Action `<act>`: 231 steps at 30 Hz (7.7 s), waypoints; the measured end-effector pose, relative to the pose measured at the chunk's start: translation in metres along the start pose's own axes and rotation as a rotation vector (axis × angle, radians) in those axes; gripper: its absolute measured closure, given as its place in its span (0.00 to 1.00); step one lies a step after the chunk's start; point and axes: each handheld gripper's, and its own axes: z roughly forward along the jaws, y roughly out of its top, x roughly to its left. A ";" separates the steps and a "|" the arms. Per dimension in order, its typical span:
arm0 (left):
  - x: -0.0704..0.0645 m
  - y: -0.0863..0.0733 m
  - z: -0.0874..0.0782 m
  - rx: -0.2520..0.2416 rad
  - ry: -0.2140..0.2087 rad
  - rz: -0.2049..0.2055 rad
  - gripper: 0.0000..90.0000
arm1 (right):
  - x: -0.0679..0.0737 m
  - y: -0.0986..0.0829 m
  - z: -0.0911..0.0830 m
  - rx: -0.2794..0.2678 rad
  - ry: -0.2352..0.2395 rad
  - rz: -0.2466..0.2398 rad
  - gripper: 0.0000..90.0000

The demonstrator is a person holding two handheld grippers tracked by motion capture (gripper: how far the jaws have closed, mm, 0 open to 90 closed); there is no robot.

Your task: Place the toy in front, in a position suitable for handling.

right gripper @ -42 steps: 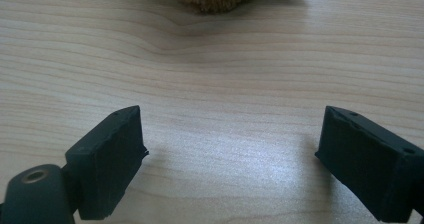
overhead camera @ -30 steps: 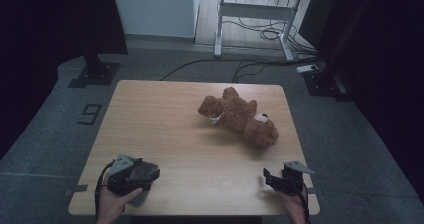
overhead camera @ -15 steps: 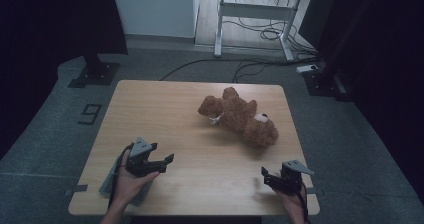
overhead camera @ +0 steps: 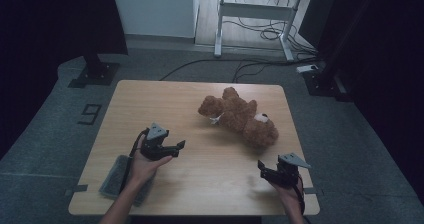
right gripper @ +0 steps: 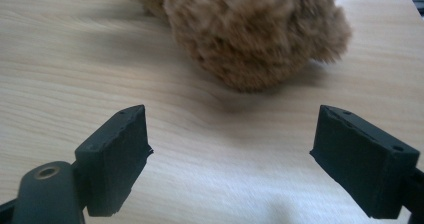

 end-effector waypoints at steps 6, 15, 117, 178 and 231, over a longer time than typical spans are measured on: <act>0.005 0.006 0.017 0.017 0.002 0.006 0.26 | -0.004 0.015 0.005 -0.013 -0.006 -0.002 0.16; 0.013 0.019 0.043 0.021 0.003 -0.007 0.28 | -0.011 0.034 0.018 -0.032 0.002 -0.022 0.15; 0.014 0.091 0.122 -0.033 -0.083 0.003 0.86 | -0.010 0.060 0.052 -0.107 -0.065 -0.167 0.82; 0.005 -0.017 -0.059 -0.114 -0.139 -0.022 0.87 | 0.039 0.017 0.029 -0.159 0.275 -0.253 0.75; 0.027 -0.106 -0.094 0.024 0.134 -0.138 0.28 | 0.028 0.014 0.035 -0.175 0.312 -0.188 0.65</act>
